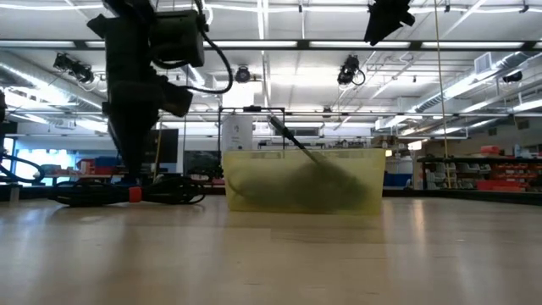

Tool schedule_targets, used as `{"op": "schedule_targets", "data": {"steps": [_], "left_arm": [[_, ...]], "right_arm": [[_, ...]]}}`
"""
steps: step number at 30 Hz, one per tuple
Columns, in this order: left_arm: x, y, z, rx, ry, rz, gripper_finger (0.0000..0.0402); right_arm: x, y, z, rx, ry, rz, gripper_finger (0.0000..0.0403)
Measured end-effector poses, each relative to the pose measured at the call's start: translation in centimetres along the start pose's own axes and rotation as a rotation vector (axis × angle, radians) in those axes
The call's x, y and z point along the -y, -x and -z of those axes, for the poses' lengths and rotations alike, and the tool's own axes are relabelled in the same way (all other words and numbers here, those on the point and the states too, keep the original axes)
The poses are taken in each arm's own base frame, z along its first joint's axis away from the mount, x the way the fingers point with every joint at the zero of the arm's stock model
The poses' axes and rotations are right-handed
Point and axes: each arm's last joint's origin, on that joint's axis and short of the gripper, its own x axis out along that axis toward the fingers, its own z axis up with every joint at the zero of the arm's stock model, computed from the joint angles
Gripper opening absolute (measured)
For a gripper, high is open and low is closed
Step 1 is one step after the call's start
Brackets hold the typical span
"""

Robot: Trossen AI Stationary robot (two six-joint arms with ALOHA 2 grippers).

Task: Pick and place USB-C Cables
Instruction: Put the black charger cable into the yellow bin

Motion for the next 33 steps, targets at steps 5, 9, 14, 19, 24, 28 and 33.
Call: {"op": "schedule_targets", "data": {"steps": [5,9,14,19,24,28,33], "left_arm": [[-0.3,-1.2,0.6,0.002,0.020,0.002,0.0186],[-0.4,-1.8,0.8,0.025,0.029,0.019,0.0203],[-0.6,-2.9,1.3,0.047,0.049,0.034,0.0213],[-1.1,-4.1,2.3,0.037,0.090,0.049,0.0213],[-1.2,-4.2,2.5,0.037,0.102,0.043,0.0183],[-0.8,-3.6,1.7,0.056,0.103,0.055,0.0090],[0.0,-2.4,0.4,0.105,0.080,0.084,0.0039]], "right_arm": [[0.0,0.0,0.0,0.000,-0.009,0.000,0.0158],[0.0,0.0,0.0,0.000,-0.011,0.000,0.0158],[0.0,0.0,0.0,0.000,-0.011,0.000,0.0158],[0.0,0.0,0.0,0.000,-0.012,0.001,0.0158],[0.0,0.0,0.0,0.001,-0.012,0.002,0.0158],[0.0,0.0,0.0,0.001,-0.012,0.002,0.0158],[0.0,0.0,0.0,0.001,-0.012,0.003,0.0158]]}}
